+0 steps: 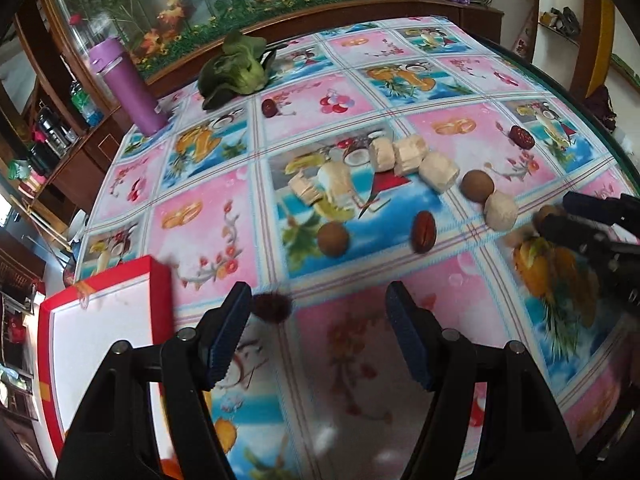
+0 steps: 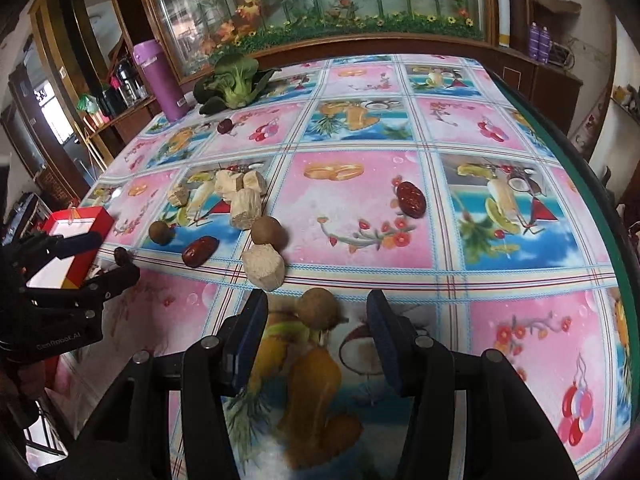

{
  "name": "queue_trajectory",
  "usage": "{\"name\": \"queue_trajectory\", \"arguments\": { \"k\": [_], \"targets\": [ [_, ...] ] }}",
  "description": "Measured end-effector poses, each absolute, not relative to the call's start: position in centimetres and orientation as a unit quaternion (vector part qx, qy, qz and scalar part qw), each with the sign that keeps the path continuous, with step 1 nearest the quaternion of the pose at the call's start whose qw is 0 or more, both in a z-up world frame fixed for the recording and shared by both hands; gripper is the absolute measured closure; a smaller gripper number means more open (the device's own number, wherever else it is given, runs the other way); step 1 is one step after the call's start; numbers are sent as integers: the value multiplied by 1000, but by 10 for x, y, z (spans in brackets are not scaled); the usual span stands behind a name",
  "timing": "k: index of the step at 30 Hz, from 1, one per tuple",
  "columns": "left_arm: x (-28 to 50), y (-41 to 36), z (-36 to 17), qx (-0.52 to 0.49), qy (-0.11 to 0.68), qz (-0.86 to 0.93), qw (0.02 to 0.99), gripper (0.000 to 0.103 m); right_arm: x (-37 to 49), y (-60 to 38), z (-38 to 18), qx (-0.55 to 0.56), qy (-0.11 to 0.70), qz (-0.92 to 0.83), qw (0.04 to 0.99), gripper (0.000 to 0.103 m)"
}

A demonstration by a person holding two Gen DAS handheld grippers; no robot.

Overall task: Organize fruits
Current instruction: 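Grasp a brown round fruit with the right gripper while the left gripper grasps a red date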

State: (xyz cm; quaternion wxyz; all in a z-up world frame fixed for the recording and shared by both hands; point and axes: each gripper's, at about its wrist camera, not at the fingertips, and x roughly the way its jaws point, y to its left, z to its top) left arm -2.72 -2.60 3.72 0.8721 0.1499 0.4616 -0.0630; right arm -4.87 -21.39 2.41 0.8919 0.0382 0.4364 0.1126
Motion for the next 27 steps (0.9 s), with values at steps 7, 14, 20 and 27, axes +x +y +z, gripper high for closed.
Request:
{"name": "queue_trajectory", "arguments": {
  "k": [7, 14, 20, 27],
  "targets": [
    [-6, -47, 26, 122, 492, -112, 855, 33, -45, -211, 16, 28, 440, 105, 891, 69],
    [9, -60, 18, 111, 506, -146, 843, 49, -45, -215, 15, 40, 433, 113, 893, 75],
    [12, -64, 18, 106, 503, -169, 841, 63, -44, -213, 15, 35, 429, 112, 896, 77],
    [9, -63, 18, 102, 494, -182, 844, 70, -44, -214, 14, 41, 428, 114, 895, 82]
  ]
}}
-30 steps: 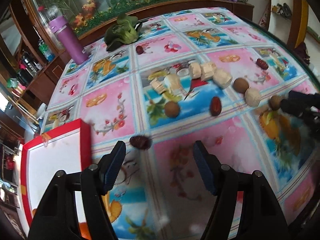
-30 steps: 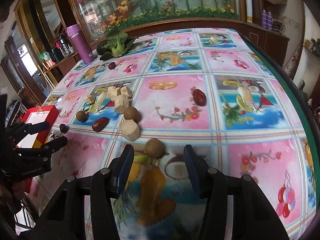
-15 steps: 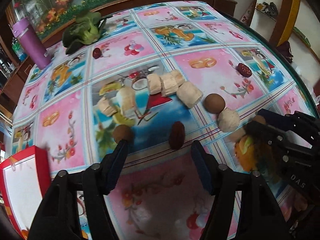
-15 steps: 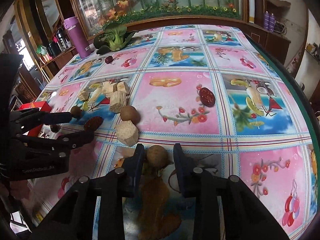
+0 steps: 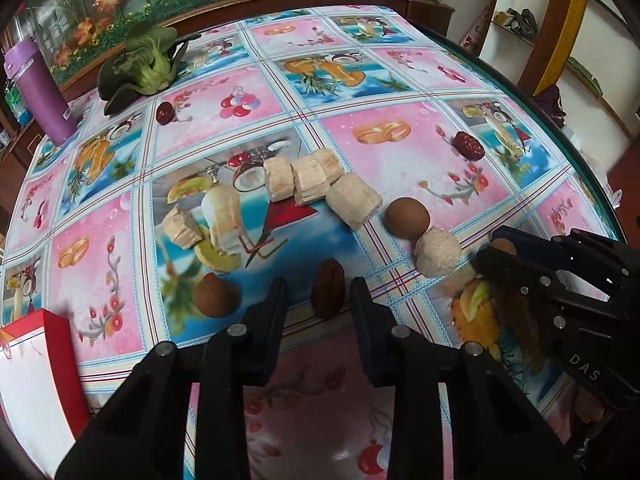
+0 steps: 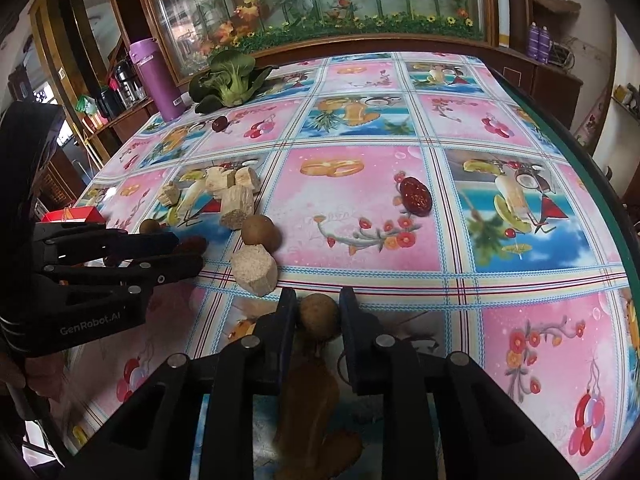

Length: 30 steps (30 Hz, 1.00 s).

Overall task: Organize fruits
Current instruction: 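Grasp a brown round fruit with the right gripper while the left gripper grasps a red date, then carry the brown fruit into the tray and release while the left gripper drops the red date there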

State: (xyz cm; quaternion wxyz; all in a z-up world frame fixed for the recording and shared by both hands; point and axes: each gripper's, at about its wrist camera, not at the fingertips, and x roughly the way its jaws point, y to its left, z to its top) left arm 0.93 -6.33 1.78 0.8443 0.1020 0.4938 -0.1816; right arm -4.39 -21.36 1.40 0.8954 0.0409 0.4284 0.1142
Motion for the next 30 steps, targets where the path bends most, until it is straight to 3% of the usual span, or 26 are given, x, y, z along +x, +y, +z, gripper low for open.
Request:
{"name": "queue_trajectory", "arguments": {
  "k": [5, 12, 30],
  "targets": [
    [9, -65, 18, 102, 492, -180, 846, 72, -44, -214, 14, 43, 428, 118, 895, 82],
    [5, -66, 18, 101, 491, -189, 845, 85, -43, -218, 14, 56, 429, 122, 893, 82],
    [-39, -21, 46, 46, 472, -167, 864, 85, -43, -226, 15, 78, 422, 105, 897, 82]
  ]
}}
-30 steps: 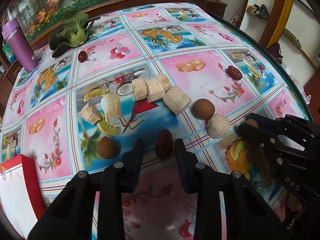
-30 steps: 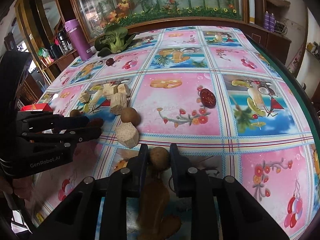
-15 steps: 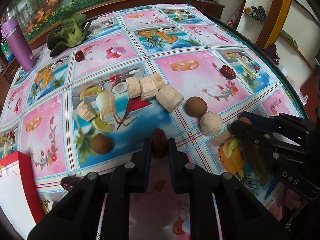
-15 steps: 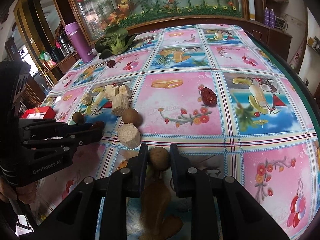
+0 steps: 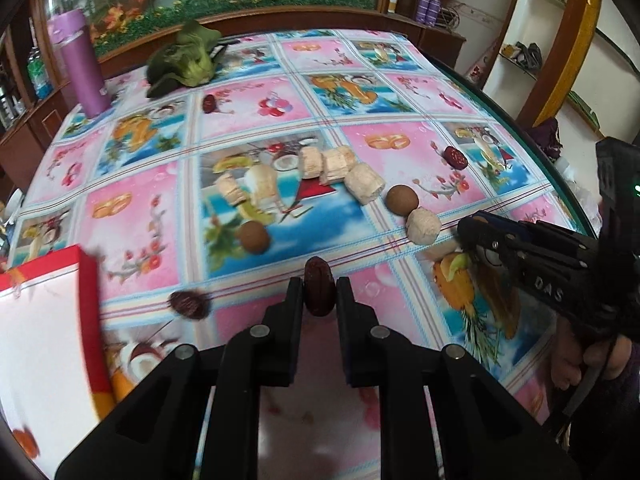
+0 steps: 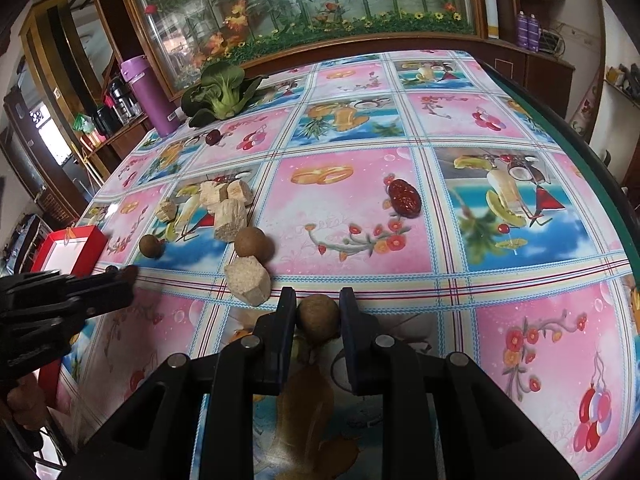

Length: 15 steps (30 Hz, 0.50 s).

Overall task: Organize fruits
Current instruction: 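Carry the brown fruit into the tray and release while the left gripper drops the red date there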

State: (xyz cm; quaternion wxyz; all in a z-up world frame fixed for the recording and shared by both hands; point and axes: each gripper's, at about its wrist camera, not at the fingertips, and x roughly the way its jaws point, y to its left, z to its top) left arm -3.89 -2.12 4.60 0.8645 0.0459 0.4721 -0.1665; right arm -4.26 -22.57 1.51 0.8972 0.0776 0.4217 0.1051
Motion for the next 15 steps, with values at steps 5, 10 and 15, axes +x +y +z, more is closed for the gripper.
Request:
{"name": "queue_trajectory", "arguments": {
  "k": [5, 10, 15],
  "targets": [
    [-70, 12, 64, 33, 453, -139, 880, 85, -51, -223, 23, 93, 405, 95, 905, 82],
    [-99, 54, 77, 25, 434, -95, 895, 85, -61, -178, 36, 86, 398, 150, 901, 82],
    [-126, 109, 84, 4, 418, -41, 907, 85, -66, -107, 52, 58, 398, 230, 886, 83]
  ]
}}
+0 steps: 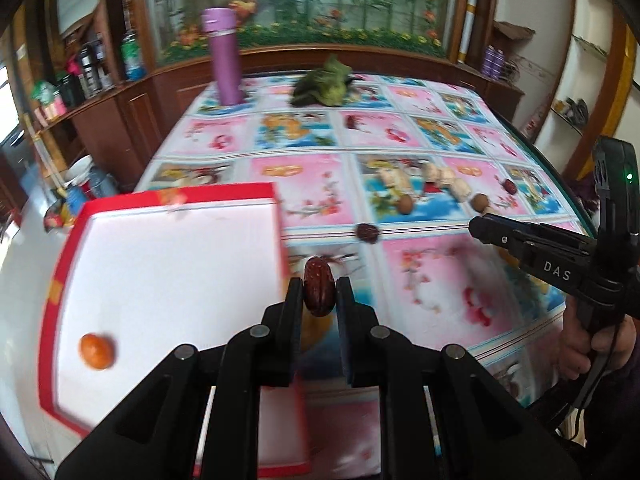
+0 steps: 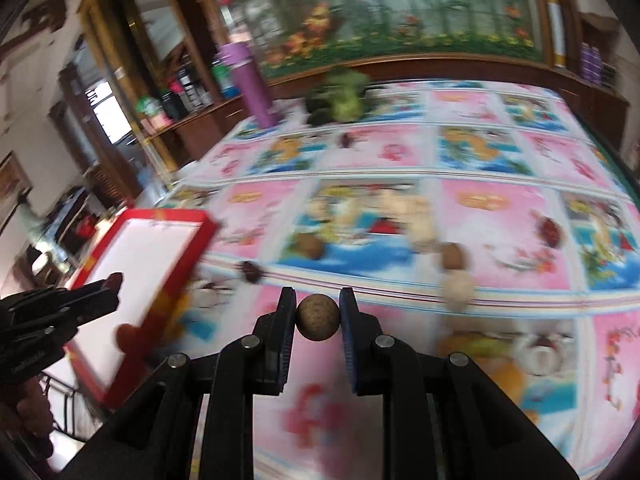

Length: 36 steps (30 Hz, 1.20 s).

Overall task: Organize fruits
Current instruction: 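Carry the brown fruit into the tray and release while the left gripper drops the red date there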

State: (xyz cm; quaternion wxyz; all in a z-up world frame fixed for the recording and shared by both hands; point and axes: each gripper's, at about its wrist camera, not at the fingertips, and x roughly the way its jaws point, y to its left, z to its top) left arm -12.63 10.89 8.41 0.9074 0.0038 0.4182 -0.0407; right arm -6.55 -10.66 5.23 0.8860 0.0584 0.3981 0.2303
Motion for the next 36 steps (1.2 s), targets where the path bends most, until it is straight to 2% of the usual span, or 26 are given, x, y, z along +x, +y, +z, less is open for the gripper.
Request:
{"name": "queue_trajectory", "arguments": {
  "k": [9, 16, 34, 36],
  "targets": [
    [-158, 188, 69, -27, 421, 49, 905, 85, -72, 37, 67, 8, 395, 346, 851, 83],
    [-164, 209, 50, -42, 438, 60, 896, 85, -75, 105, 47, -30, 424, 373, 825, 83],
    [-156, 214, 25, -28, 466, 102, 879, 84, -71, 125, 20, -70, 468, 339, 813, 81],
    [-155, 212, 25, -20, 468, 109, 877, 80, -70, 120, 21, -61, 469, 342, 812, 80]
  ]
}}
